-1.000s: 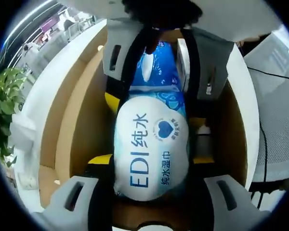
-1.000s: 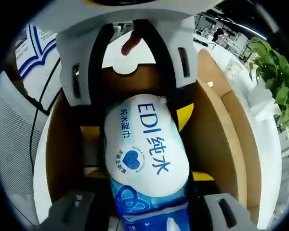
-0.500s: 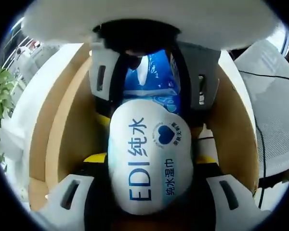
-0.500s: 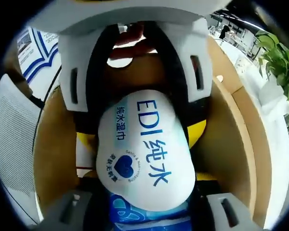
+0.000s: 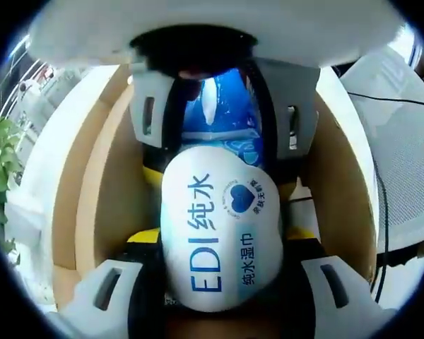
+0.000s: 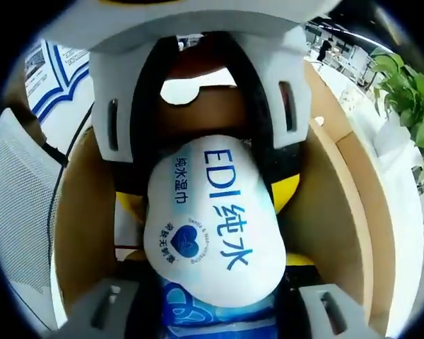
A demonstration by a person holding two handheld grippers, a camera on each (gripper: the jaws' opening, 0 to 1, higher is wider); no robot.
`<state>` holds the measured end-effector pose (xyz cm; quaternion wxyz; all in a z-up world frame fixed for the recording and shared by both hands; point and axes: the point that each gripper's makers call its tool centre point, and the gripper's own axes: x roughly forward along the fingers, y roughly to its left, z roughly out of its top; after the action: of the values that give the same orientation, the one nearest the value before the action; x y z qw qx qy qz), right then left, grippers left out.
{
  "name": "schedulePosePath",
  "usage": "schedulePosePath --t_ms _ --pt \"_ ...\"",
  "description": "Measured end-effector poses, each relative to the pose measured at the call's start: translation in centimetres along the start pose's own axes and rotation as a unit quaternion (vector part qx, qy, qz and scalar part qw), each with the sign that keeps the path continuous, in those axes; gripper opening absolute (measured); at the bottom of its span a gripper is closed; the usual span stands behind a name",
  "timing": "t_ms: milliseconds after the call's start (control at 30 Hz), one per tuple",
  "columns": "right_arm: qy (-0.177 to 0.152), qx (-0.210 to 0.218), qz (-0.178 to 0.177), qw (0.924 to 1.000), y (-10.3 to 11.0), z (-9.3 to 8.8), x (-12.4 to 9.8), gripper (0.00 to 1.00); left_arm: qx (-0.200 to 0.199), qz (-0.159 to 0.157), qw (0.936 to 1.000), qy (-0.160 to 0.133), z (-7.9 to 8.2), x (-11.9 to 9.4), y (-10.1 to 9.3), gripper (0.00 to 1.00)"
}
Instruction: Operate the shoe box by opening the lid, removing the specified soft item, and placing it in the target area until the item is outside and the box remains undamaged.
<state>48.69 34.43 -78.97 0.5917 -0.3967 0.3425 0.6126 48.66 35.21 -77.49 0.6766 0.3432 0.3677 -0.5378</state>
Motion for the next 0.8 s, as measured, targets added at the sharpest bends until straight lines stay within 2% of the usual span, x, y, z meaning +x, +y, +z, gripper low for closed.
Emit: schedulePosePath --t_ms 267,800 --pt "-0.003 -0.021 -0.019 0.9996 0.2 0.9 -1.0 0.58 -0.008 0.005 1.0000 -0.001 -0.1 -0.9 -0.3 0.63" --pt "-0.010 -0.017 -0.019 0.9996 1.2 1.9 -3.3 0.56 0.007 -0.008 0.9999 0.002 1.1 -2.8 -1.3 0.63"
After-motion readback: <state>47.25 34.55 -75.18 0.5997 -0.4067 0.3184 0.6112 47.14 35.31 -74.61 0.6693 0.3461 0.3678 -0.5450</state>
